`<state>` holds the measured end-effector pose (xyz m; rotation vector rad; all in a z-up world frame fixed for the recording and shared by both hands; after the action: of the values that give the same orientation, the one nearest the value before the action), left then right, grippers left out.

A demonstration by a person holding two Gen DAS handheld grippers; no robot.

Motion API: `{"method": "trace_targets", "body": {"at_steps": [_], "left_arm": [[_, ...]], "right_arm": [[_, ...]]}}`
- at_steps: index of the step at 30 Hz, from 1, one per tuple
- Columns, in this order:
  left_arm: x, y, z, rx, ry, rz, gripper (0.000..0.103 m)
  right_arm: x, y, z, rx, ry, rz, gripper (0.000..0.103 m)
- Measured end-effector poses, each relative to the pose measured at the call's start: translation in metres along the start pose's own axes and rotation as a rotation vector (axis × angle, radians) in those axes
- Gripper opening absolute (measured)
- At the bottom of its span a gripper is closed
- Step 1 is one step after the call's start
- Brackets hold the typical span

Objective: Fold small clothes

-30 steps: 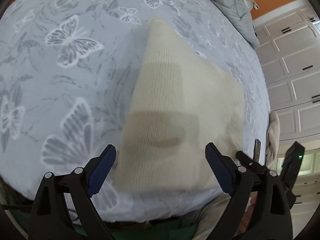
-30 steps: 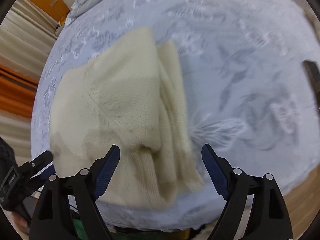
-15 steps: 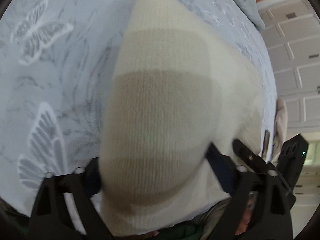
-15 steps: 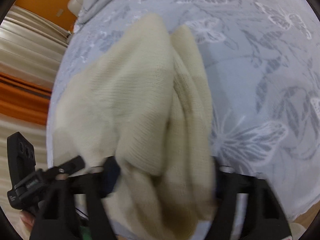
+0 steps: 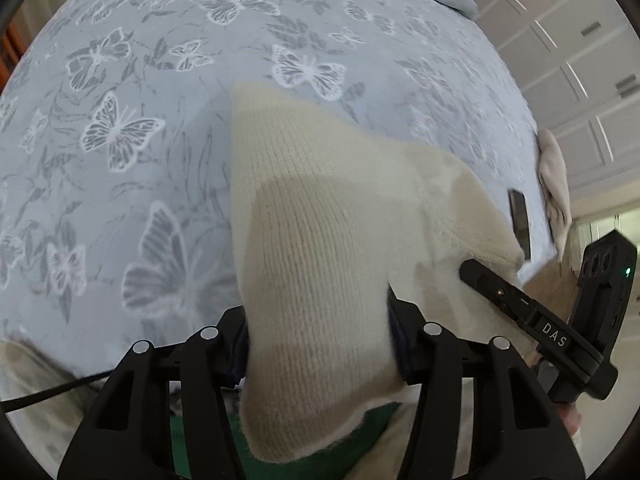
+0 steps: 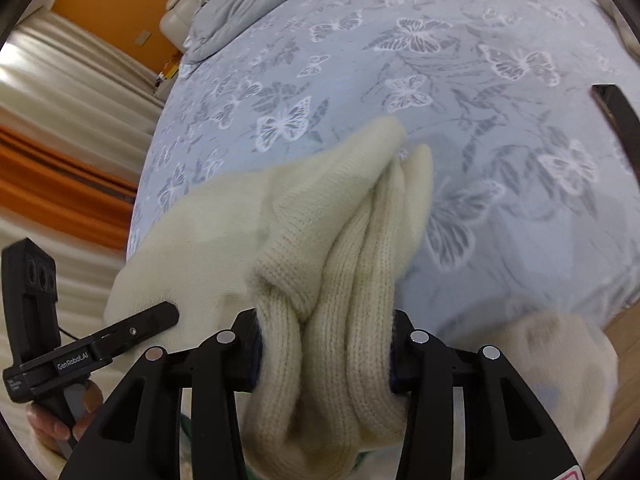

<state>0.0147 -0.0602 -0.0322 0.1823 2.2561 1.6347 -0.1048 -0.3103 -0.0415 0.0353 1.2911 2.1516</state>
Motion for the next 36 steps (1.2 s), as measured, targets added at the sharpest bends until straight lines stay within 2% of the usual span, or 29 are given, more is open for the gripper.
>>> {"method": "trace_targets", "body": {"at_steps": [4, 12, 20, 23, 31, 34, 36], "left_arm": [[0.027, 0.027, -0.012, -0.001, -0.045, -0.010, 0.050], [0.065, 0.081, -0.011, 0.012, -0.063, -0.065, 0.050], [0.083, 0.146, 0.008, 0.084, -0.015, -0.185, 0.050], [0.084, 0.176, 0.018, 0.106, -0.005, -0.264, 0.050], [0.073, 0.264, 0.039, 0.120, -0.038, -0.564, 0.050], [0.059, 0.285, 0.048, 0.114, -0.068, -0.667, 0.050], [0.048, 0.291, 0.057, 0.104, -0.089, -0.724, 0.051]], "right_arm": [[0.024, 0.025, 0.014, 0.000, 0.041, -0.008, 0.042], [0.063, 0.065, 0.045, -0.032, 0.078, -0.035, 0.042], [0.070, 0.118, 0.110, -0.074, 0.238, -0.189, 0.042], [0.064, 0.134, 0.139, -0.103, 0.304, -0.250, 0.042], [0.032, 0.167, 0.220, -0.202, 0.485, -0.455, 0.042], [0.020, 0.168, 0.240, -0.220, 0.530, -0.518, 0.042], [0.006, 0.153, 0.245, -0.262, 0.551, -0.556, 0.044]]}}
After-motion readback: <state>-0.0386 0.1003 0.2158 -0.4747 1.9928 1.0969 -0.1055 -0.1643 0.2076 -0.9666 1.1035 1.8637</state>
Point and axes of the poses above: each gripper's, at about its wrist camera, not at the fingertips, and y roughly against the way its jaws point, z to its left, x to its underside, the point moved 2 cm from there along -y, roughly the way its jaws point, and after that the axes turned 4 degrees about -x, right-handed, at the moved point
